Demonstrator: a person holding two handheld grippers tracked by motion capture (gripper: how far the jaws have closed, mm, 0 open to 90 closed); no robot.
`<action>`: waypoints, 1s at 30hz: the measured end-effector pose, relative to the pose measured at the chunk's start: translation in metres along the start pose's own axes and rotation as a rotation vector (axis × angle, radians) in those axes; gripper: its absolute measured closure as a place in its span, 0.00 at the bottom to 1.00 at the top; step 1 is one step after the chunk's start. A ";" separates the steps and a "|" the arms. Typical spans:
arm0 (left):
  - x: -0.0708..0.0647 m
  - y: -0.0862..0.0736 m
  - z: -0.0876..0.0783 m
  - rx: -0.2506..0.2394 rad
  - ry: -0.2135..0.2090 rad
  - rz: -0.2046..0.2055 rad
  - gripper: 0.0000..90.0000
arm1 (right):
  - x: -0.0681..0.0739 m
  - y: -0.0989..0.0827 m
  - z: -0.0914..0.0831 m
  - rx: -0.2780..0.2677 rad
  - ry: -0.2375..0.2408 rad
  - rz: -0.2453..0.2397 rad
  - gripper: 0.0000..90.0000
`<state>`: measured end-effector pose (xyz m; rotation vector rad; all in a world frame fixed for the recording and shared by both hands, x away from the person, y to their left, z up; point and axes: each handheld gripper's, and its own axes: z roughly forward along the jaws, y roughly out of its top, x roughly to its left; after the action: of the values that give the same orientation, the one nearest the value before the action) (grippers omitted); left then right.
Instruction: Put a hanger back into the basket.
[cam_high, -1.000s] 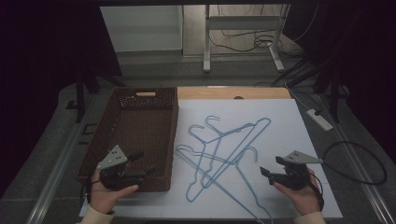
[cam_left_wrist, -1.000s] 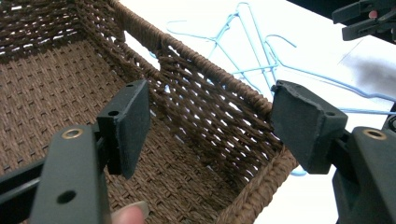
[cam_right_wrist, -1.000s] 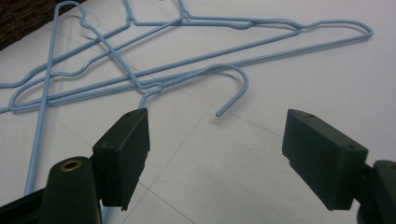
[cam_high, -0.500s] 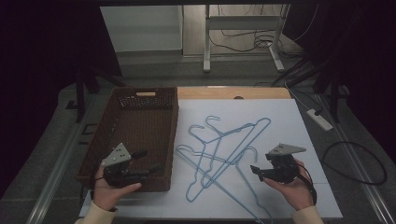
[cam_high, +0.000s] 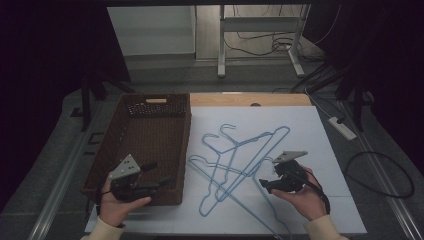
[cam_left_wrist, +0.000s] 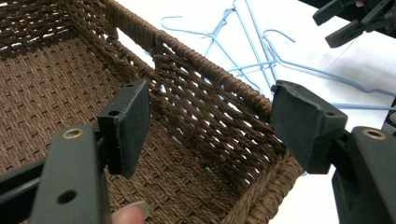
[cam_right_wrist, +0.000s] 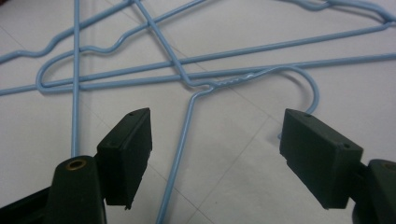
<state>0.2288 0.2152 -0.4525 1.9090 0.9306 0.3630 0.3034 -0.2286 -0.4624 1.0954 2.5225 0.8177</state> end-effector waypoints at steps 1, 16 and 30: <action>0.000 0.000 0.000 0.001 0.000 0.000 0.34 | 0.001 0.001 0.002 0.013 -0.002 -0.003 0.29; -0.001 0.000 0.001 0.003 -0.002 0.010 0.34 | 0.012 0.024 0.045 0.247 -0.017 -0.008 0.45; 0.000 0.000 0.000 0.003 0.003 0.012 0.34 | 0.017 0.030 0.063 0.351 -0.023 0.047 0.86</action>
<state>0.2287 0.2146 -0.4522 1.9184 0.9224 0.3722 0.3380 -0.1754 -0.4953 1.2623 2.6957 0.3748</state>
